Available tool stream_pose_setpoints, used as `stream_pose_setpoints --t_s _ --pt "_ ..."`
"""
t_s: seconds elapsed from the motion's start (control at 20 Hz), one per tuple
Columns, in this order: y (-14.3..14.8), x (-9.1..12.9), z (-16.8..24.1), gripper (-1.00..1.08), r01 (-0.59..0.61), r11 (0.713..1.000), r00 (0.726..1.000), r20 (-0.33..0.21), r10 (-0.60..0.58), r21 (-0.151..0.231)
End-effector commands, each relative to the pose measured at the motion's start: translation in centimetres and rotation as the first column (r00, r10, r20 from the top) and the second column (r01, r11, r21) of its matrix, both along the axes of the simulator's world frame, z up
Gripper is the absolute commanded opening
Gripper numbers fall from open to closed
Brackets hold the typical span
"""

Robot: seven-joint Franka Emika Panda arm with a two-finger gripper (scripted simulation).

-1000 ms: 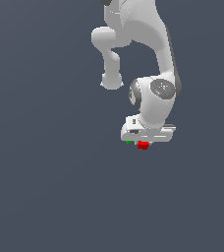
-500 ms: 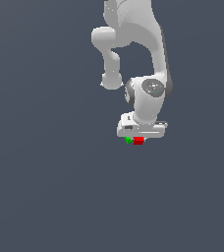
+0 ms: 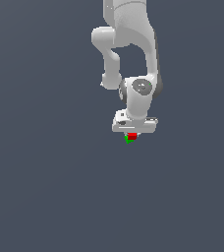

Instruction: Stack the red cube on top of the green cube.

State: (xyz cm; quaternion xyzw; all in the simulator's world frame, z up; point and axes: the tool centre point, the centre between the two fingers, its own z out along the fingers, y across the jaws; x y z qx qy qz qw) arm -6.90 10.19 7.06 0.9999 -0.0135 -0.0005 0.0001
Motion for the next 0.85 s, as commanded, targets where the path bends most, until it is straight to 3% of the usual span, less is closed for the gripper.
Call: stream_pose_setpoints --t_s 0.0,0.3,0.35,0.8 --pt "-0.34 -0.73 -0.41 -1.00 0.000 1.000 1.000 0.001 0.000 0.000" --pt "-0.67 -1.41 -0.84 -1.00 0.000 1.000 1.000 0.001 0.000 0.000" --pt "-0.67 -1.41 -0.84 1.00 0.000 1.000 1.000 0.001 0.000 0.000" --pt "-0.67 -1.41 -0.84 1.00 0.000 1.000 1.000 0.001 0.000 0.000"
